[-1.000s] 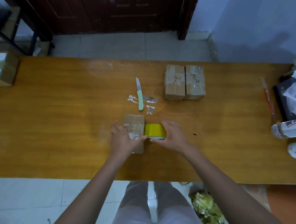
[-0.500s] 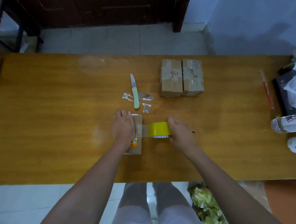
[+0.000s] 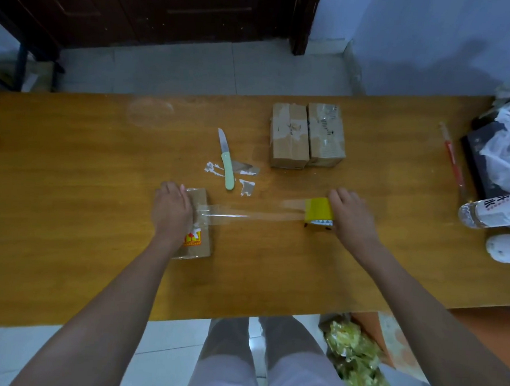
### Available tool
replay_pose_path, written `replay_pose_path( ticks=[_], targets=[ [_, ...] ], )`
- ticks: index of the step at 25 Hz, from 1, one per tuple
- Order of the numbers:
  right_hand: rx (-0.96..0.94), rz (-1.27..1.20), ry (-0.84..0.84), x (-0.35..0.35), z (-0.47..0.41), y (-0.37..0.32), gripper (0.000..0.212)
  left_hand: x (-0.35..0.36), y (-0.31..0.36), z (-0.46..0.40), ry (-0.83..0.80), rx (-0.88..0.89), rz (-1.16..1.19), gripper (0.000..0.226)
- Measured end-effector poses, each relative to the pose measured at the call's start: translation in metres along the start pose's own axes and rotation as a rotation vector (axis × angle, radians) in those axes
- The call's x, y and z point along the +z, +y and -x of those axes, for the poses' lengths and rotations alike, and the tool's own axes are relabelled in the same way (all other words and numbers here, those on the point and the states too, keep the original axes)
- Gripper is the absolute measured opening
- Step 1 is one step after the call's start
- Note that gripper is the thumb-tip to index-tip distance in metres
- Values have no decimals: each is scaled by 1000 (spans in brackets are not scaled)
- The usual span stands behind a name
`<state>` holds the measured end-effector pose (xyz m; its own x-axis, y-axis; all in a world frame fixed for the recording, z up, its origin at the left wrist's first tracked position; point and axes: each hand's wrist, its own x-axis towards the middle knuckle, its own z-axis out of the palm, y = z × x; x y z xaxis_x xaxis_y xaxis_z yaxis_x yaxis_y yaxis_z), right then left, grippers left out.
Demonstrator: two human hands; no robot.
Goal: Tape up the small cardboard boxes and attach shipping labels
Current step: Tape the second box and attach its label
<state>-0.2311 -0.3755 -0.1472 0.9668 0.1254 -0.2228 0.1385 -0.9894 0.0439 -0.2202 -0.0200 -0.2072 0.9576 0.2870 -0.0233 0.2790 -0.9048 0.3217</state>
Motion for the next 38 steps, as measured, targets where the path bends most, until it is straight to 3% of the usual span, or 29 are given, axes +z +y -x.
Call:
replay_pose_path(
  ticks=[4, 6, 8, 9, 11, 13, 16, 21, 24, 27, 31, 35, 38],
  targets=[
    [3, 72, -79, -4, 1, 0, 46, 0, 2, 1, 22, -26, 5, 31],
    [25, 82, -88, -13, 4, -3, 61, 0, 2, 3, 19, -14, -16, 31],
    [29, -10, 2, -28, 0, -18, 88, -2, 2, 3, 9, -30, -38, 33],
    [-2, -66, 88, -34, -6, -35, 90, -3, 3, 2, -1, -39, -51, 33],
    [-87, -176, 161, -43, -27, -81, 67, -4, 5, 3, -23, -30, -79, 34],
    [-88, -343, 75, -40, -55, -133, 44, -6, 5, 3, -18, -18, -81, 34],
    [50, -363, -92, -19, -101, -190, 33, -8, 7, 3, 14, 28, -112, 31],
    [183, -244, -178, 14, -135, -221, 32, 1, -1, 0, -107, -16, -168, 40],
    [237, -452, -213, 11, -133, -220, 31, 2, 0, 0, -103, -4, -163, 42],
    [277, -757, -100, -9, -112, -205, 27, 0, 1, -1, -121, 5, -168, 42],
    [290, -947, -5, -1, -27, -188, 25, -3, 1, 1, -113, -2, -116, 42],
    [168, -793, -177, 31, 43, -212, 37, -7, 4, 2, -83, 19, -66, 47],
    [120, -657, -206, 46, 53, -225, 38, -6, 4, 4, -57, 11, -54, 49]
  ],
)
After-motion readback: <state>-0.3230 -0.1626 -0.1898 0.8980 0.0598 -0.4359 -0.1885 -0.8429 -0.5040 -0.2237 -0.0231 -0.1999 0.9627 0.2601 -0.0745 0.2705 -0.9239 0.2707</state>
